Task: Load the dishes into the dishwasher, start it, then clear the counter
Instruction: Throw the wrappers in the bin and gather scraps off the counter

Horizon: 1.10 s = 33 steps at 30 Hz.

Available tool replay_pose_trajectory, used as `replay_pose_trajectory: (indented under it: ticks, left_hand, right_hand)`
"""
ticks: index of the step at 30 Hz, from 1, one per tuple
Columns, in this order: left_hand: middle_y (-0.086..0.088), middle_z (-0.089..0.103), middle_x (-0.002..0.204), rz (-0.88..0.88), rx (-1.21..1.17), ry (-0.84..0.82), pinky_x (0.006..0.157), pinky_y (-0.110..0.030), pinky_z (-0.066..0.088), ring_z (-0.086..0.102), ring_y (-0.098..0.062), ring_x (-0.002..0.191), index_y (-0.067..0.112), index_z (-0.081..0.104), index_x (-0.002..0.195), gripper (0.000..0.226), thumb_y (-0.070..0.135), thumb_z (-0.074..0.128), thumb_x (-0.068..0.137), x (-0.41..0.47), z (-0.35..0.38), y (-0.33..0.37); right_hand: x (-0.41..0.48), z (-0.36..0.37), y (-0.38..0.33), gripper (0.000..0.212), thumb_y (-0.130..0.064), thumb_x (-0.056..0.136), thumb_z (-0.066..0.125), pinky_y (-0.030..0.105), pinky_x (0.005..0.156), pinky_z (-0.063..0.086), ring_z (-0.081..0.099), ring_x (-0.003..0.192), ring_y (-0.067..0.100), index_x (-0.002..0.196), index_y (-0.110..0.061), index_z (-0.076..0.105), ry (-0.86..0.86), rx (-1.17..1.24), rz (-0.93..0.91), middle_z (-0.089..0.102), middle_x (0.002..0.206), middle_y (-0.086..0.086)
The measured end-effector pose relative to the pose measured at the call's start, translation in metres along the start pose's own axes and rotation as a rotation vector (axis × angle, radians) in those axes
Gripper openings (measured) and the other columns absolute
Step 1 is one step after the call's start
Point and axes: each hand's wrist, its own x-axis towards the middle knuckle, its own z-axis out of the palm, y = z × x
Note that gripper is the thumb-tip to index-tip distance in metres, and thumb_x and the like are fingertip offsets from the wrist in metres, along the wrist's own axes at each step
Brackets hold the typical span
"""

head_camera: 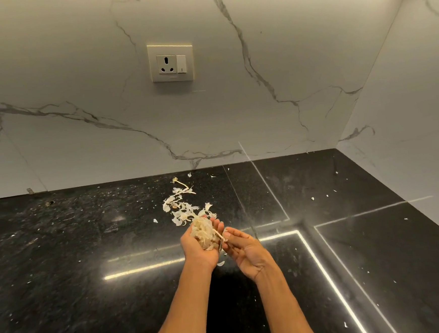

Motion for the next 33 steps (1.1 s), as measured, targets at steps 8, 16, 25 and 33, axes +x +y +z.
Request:
replay_pose_trajectory:
  ticks: [8,16,25,33]
  left_hand:
    - [-0.012,0.06,0.069,0.025,0.022,-0.036,0.068,-0.035,0.048,0.056,-0.025,0.067,0.003,0.06,0.082,0.035,0.025,0.036,0.095,-0.025,0.031,-0.038]
    - [-0.012,0.06,0.073,0.014,0.109,-0.101,0.069,-0.035,0.048,0.058,-0.023,0.067,0.005,0.062,0.081,0.032,0.032,0.047,0.088,-0.051,0.006,-0.08]
    - [-0.007,0.065,0.083,-0.066,0.122,-0.001,0.073,-0.031,0.054,0.064,-0.02,0.076,0.007,0.066,0.088,0.024,0.024,0.05,0.093,-0.12,-0.06,-0.113]
    - [-0.009,0.067,0.089,-0.232,0.173,-0.029,0.087,-0.035,0.053,0.065,-0.022,0.083,0.005,0.067,0.092,0.021,0.023,0.054,0.091,-0.164,-0.148,-0.131]
  right_hand:
    - [-0.017,-0.001,-0.002,0.017,0.006,0.075,0.063,0.03,0.075,0.053,0.066,0.079,0.021,0.087,-0.006,0.066,0.032,0.288,-0.19,0.07,0.085,0.011]
    - [-0.048,-0.02,0.013,0.027,0.0,0.073,0.038,0.045,0.096,0.049,0.065,0.083,0.029,0.085,-0.002,0.063,-0.044,0.593,-0.266,0.065,0.086,0.017]
    - [-0.094,-0.059,0.081,0.026,-0.014,0.086,0.048,0.042,0.089,0.051,0.065,0.087,0.03,0.09,-0.003,0.072,0.063,0.586,-0.216,0.068,0.091,0.016]
    - [-0.151,-0.091,0.161,0.026,-0.015,0.092,0.048,0.049,0.099,0.049,0.062,0.102,0.038,0.097,-0.003,0.071,0.241,0.644,-0.277,0.064,0.107,0.023]
